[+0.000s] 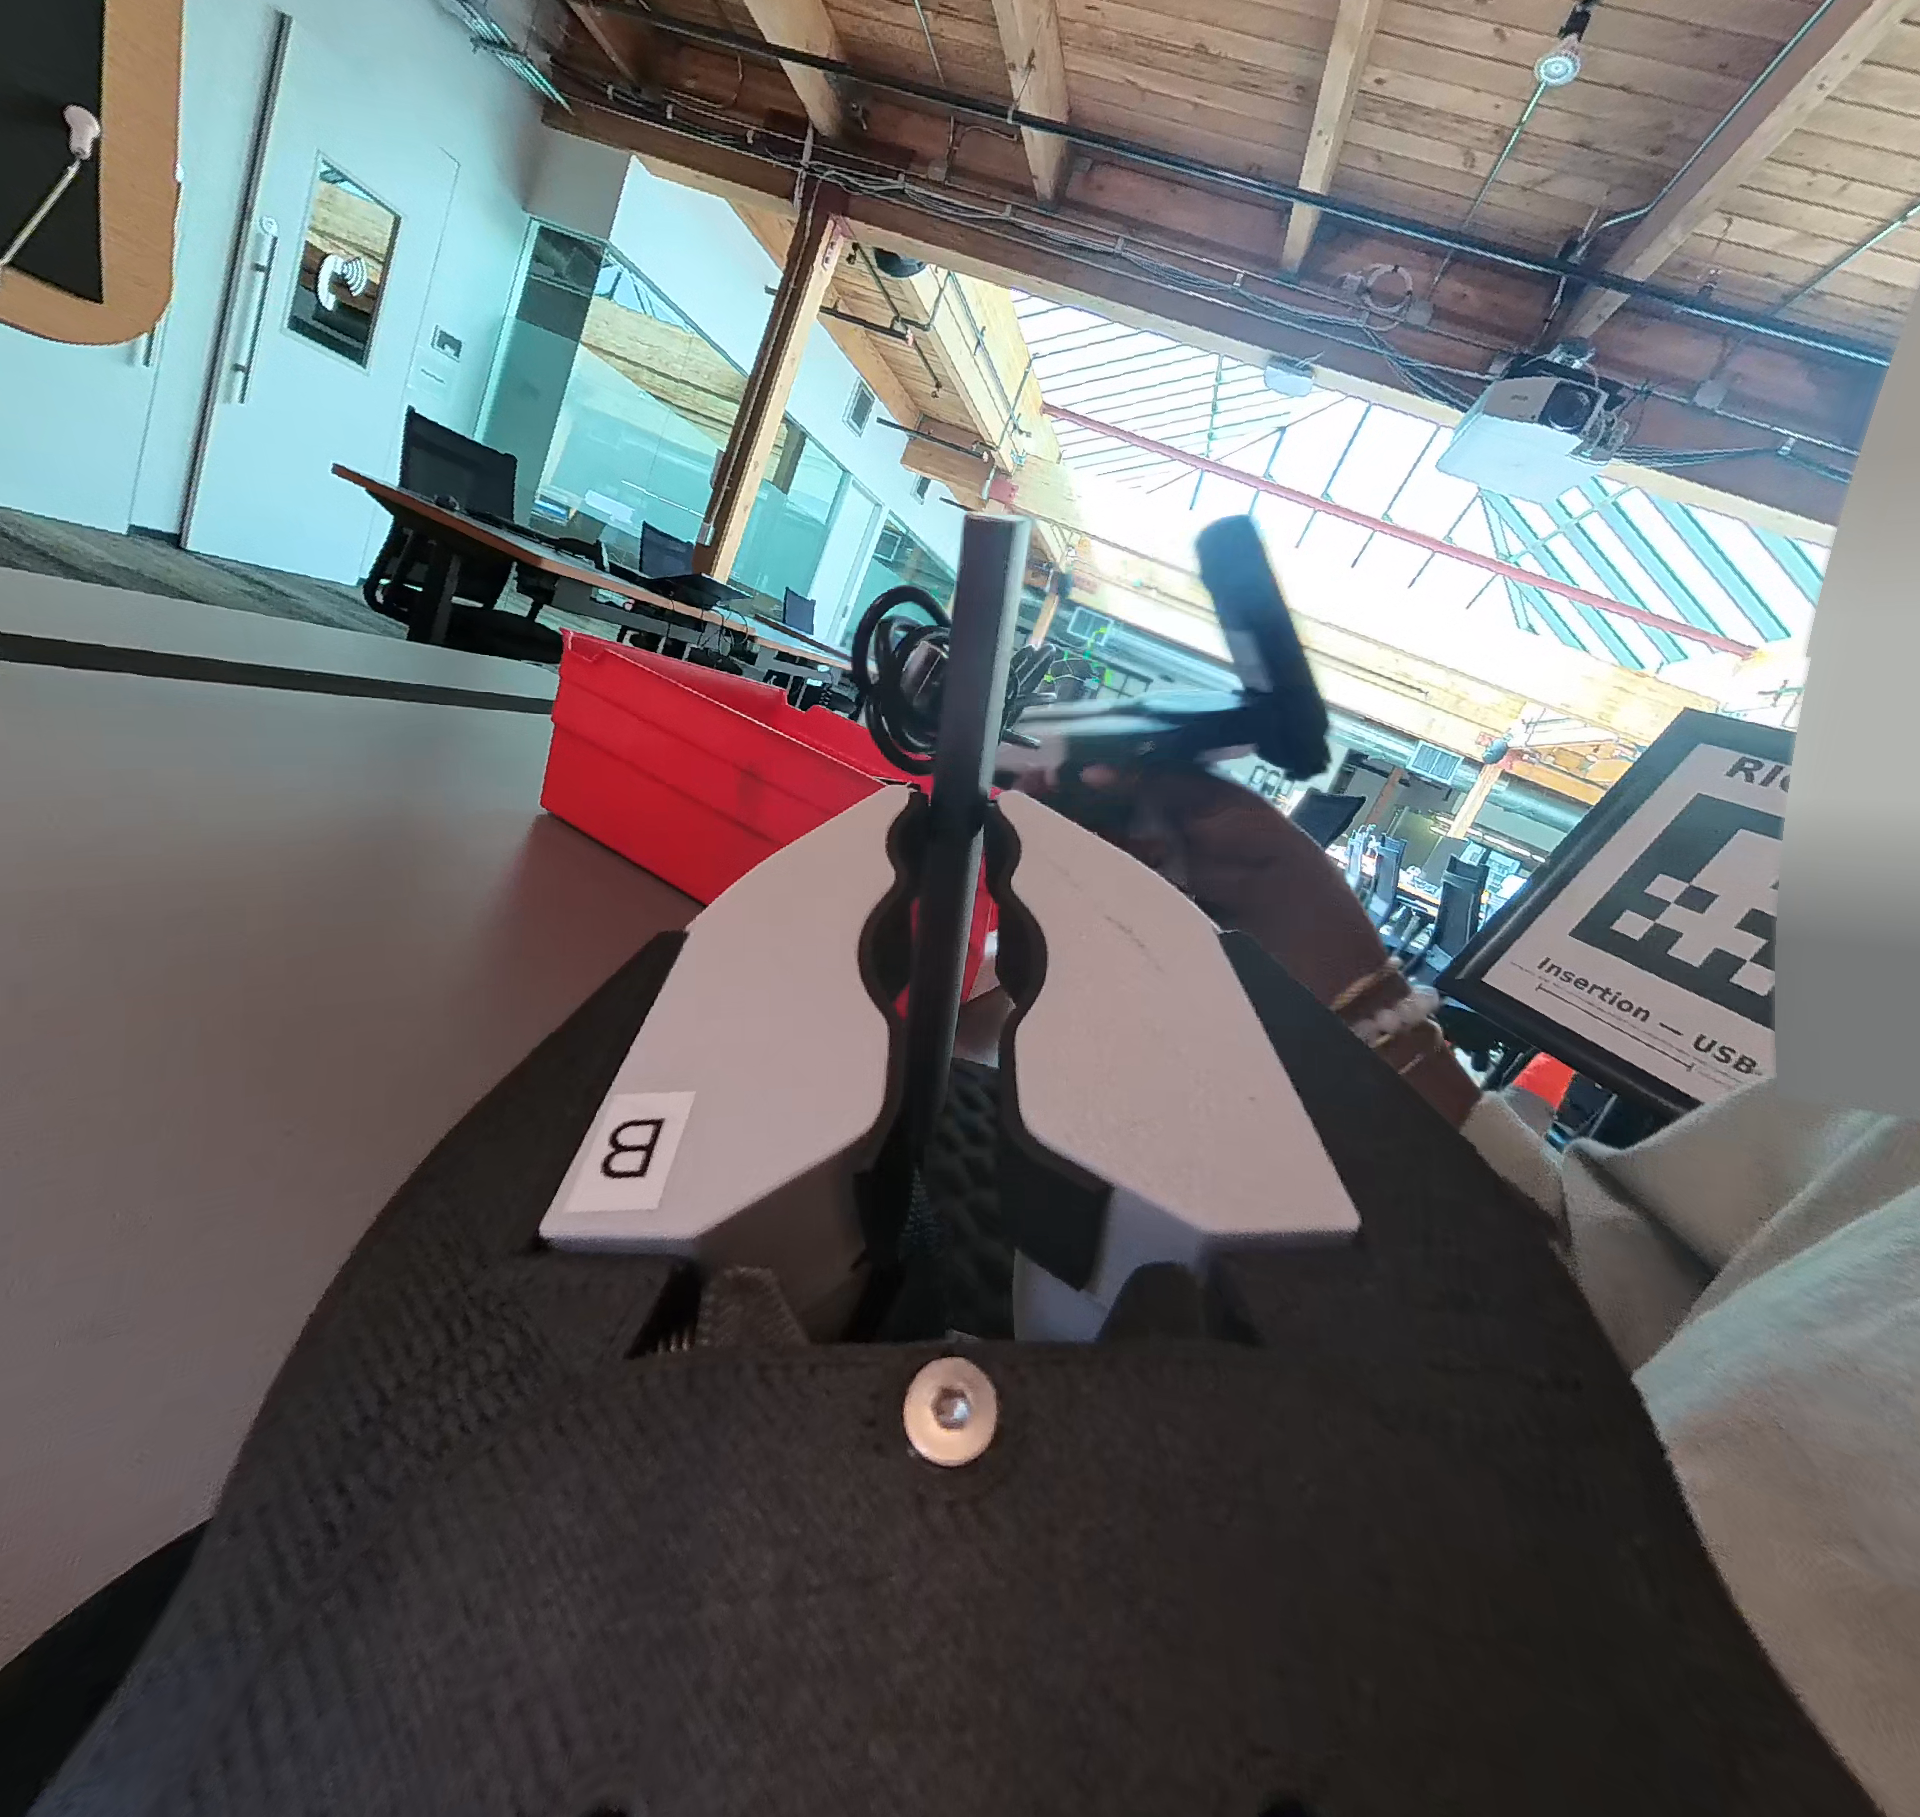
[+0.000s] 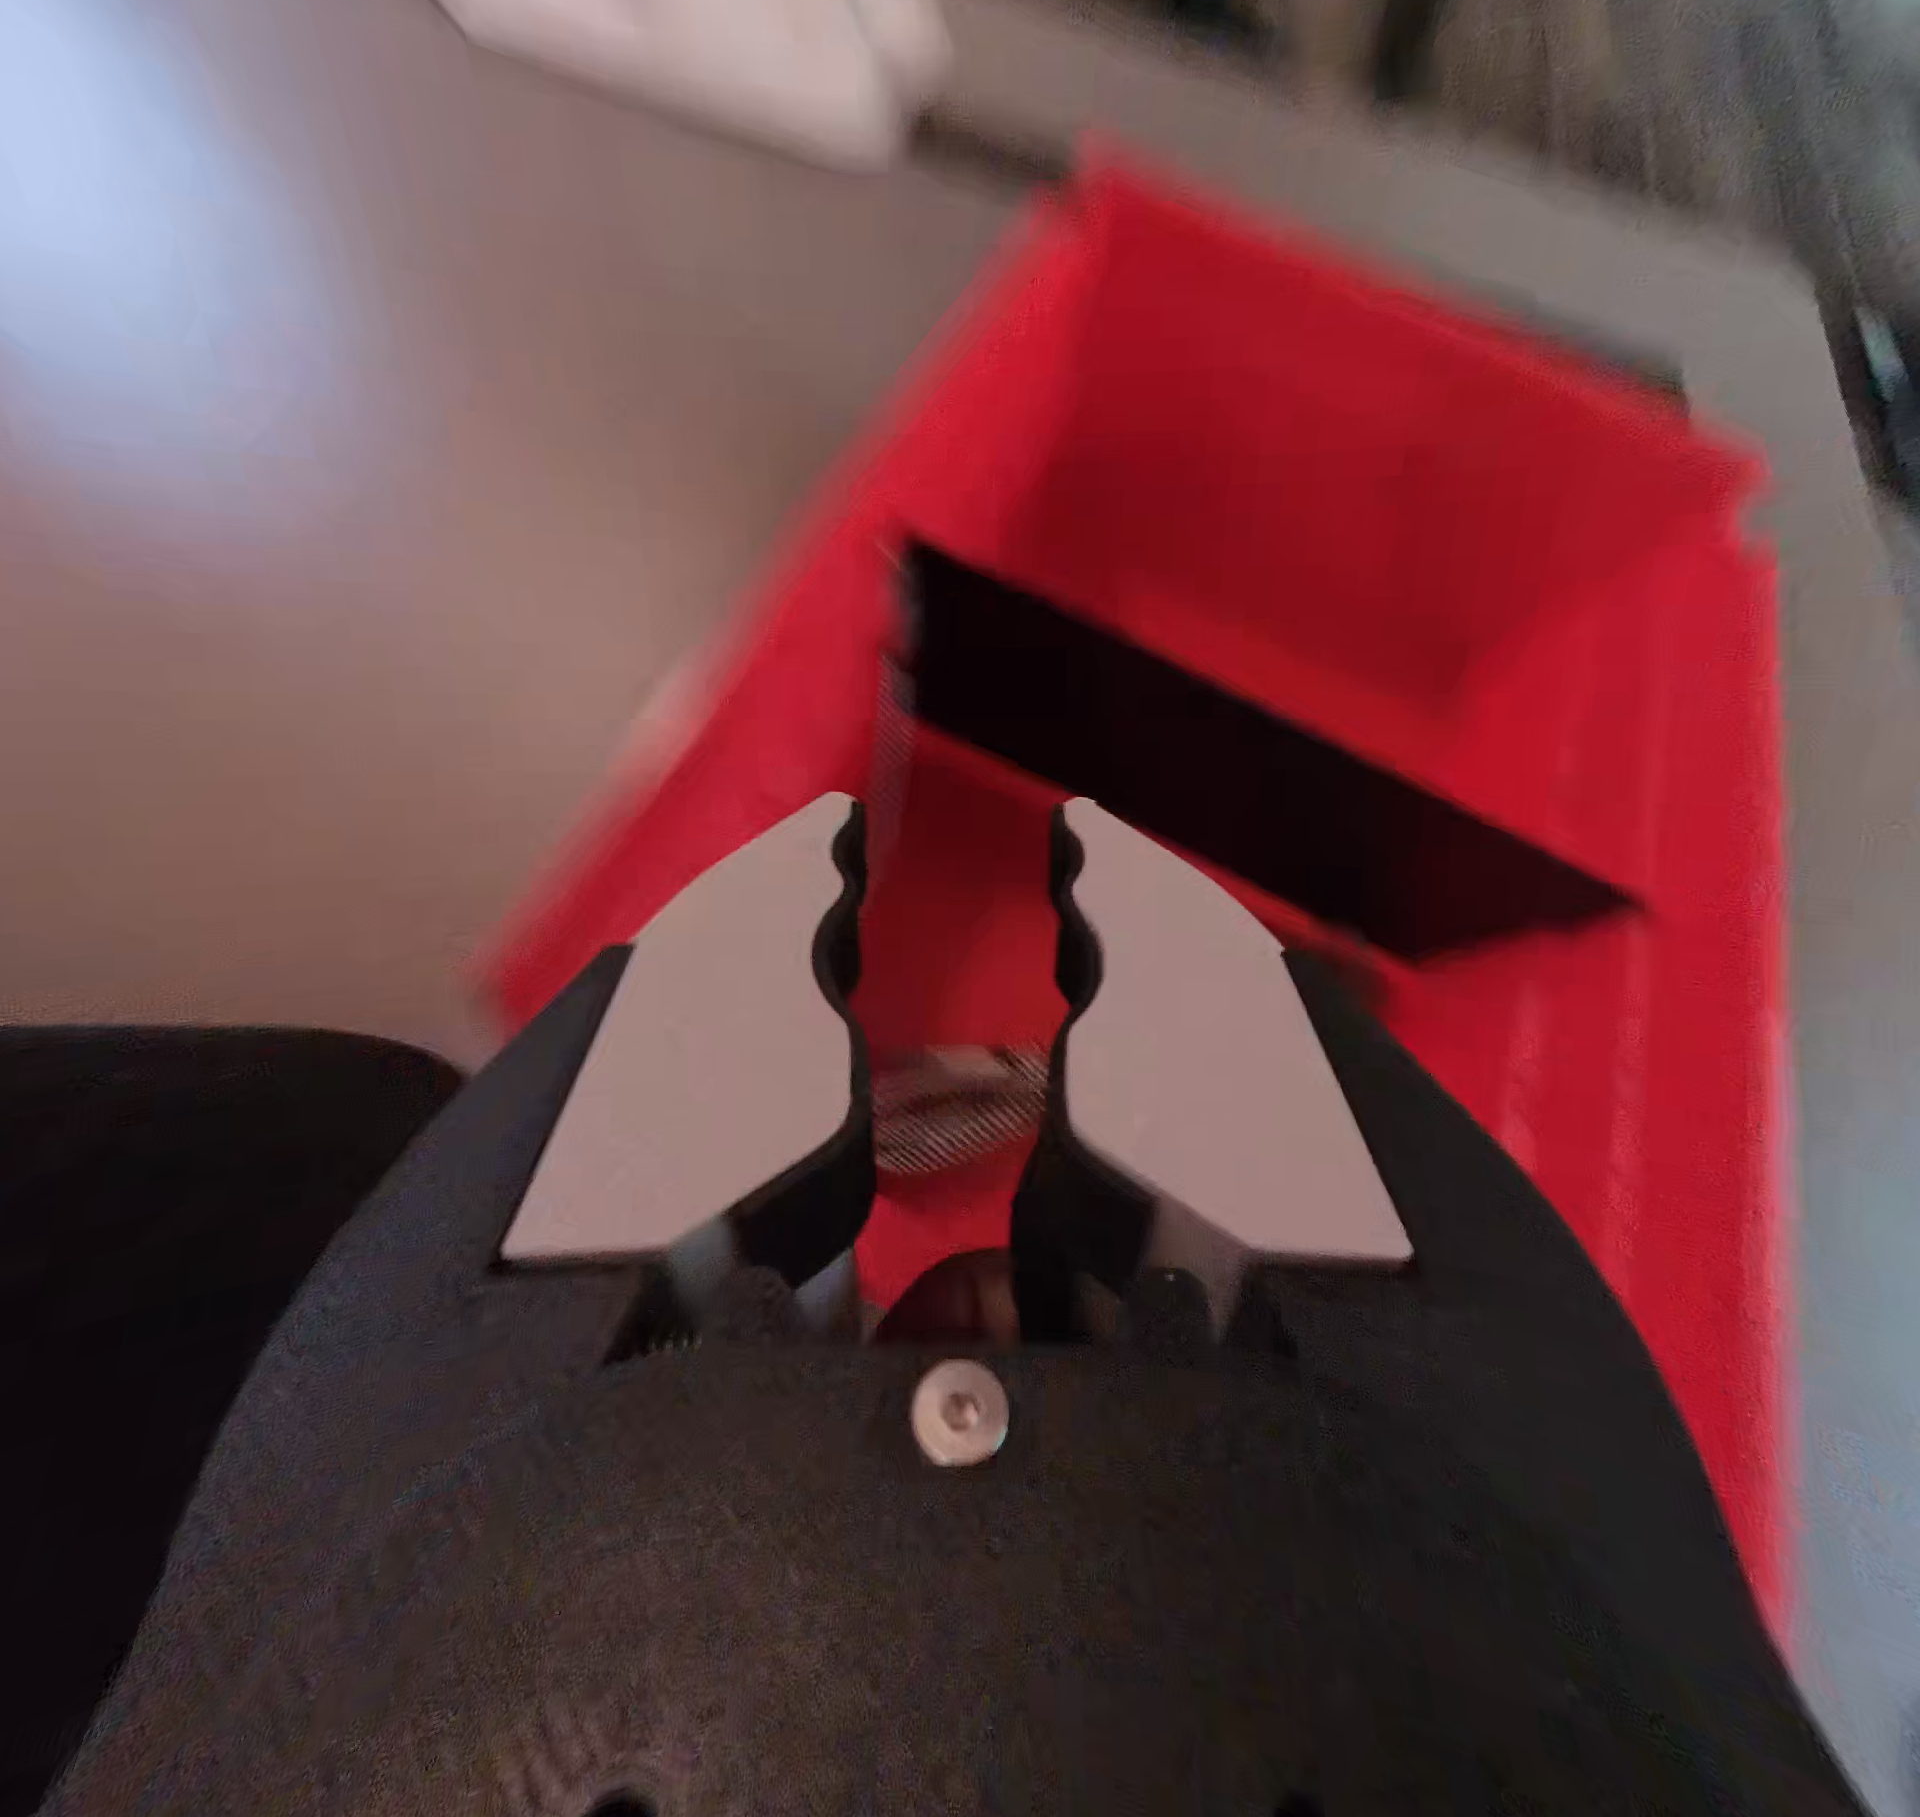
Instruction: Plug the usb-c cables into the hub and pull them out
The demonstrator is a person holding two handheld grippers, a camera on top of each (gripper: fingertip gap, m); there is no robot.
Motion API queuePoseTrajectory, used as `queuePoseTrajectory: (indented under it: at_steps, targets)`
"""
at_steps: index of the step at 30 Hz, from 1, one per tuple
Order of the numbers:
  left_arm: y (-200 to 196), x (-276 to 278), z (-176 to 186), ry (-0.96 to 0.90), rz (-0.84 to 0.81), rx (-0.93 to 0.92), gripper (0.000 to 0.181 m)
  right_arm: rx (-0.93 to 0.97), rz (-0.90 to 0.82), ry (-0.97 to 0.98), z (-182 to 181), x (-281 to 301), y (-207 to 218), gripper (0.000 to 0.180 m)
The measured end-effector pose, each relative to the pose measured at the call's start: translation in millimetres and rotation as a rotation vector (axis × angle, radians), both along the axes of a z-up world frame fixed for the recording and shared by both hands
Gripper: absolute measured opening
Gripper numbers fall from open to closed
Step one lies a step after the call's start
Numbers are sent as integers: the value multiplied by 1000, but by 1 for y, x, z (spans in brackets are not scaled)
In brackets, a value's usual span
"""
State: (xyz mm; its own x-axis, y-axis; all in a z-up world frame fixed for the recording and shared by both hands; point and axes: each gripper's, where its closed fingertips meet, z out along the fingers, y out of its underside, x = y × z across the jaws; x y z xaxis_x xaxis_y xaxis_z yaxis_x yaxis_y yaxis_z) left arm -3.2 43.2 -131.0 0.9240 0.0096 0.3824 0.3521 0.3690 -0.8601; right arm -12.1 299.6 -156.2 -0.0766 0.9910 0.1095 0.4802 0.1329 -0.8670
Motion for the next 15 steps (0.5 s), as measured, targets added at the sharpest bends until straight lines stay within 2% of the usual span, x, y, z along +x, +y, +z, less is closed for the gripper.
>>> queuePoseTrajectory:
  at_steps: [3,5,6,8,10,11,15]
  targets:
    - [1,1,0,7,0,-3,11,-121,340,434,73,20,-88,62]
    - [1,2,0,13,0,-11,11,11,555,548,86,41,-145,60]
    - [2,2,0,16,2,-16,11,133,622,572,83,48,-167,53]
    - [3,3,-1,24,5,-29,11,466,639,619,71,45,-196,32]
    - [5,4,-2,36,5,-42,11,819,605,589,52,33,-210,29]
    - [6,5,-2,43,5,-49,11,919,596,578,46,27,-215,29]
    - [9,11,-3,83,-11,-77,11,1026,593,663,47,16,-235,29]
